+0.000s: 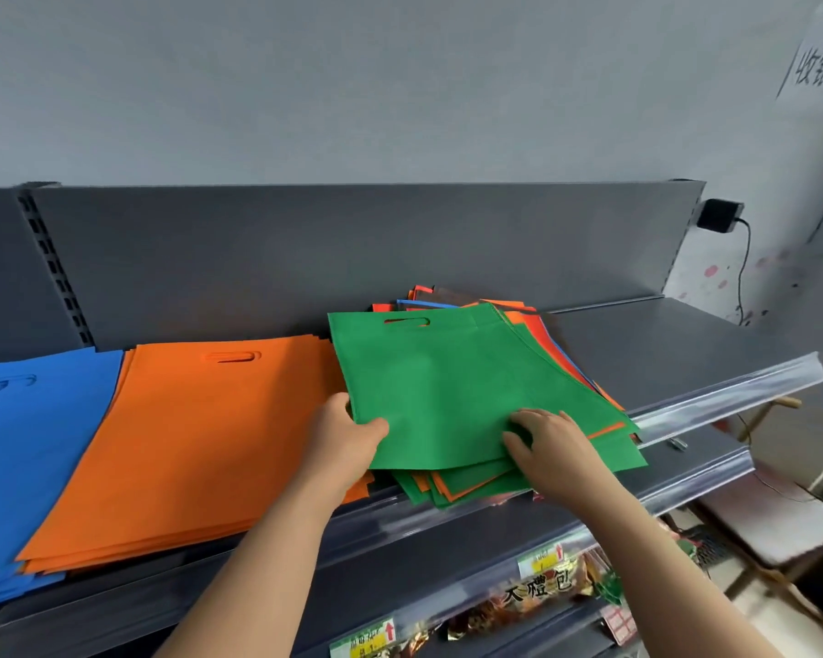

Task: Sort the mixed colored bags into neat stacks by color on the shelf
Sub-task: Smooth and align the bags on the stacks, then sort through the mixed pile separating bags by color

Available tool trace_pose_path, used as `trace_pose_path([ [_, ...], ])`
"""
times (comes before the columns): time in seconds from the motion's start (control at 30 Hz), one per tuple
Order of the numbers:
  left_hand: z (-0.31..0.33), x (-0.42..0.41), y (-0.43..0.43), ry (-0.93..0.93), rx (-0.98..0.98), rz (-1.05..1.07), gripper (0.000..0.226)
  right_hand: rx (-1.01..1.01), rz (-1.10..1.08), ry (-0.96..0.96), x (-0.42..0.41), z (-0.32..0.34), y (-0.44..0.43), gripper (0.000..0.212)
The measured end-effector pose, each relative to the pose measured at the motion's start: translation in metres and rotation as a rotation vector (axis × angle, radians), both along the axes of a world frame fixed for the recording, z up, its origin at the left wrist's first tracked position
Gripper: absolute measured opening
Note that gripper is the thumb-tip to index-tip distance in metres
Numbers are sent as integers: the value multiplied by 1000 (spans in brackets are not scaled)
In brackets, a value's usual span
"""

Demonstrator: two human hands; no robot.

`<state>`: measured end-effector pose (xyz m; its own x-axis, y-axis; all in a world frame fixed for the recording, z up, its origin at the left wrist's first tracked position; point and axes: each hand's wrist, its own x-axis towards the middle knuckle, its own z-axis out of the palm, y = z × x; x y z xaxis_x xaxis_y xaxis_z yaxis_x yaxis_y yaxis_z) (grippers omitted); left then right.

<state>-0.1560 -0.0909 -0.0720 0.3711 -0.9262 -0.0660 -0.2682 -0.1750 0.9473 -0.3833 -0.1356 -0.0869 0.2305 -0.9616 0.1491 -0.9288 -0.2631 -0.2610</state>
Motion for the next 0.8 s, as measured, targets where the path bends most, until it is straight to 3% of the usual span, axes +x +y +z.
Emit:
trace_pose_path([
  [0.1, 1, -1, 3, 40, -25, 21, 25, -59, -10, -99, -9, 7, -5, 26],
  [0.23, -1, -5, 3, 71, 7, -15, 28, 17, -181, 66, -31, 10, -17, 31],
  [0.33, -6, -9, -3, 87, 15, -36, 23, 17, -113, 44, -33, 10, -14, 25],
  [0.43, -10, -8, -6, 34, 19, 6, 25, -16, -45, -29, -29, 11, -7, 45],
  [0.57, -11, 0, -7, 54, 22, 86, 27, -8, -19, -162, -32, 14, -8, 47],
  [0.7, -12, 0, -6, 77, 67, 52, 32, 35, -118, -21, -33, 18, -13, 53],
  [0.8, -10, -3, -5, 84, 33, 46, 28, 67, -68, -57, -25, 15, -13, 55],
])
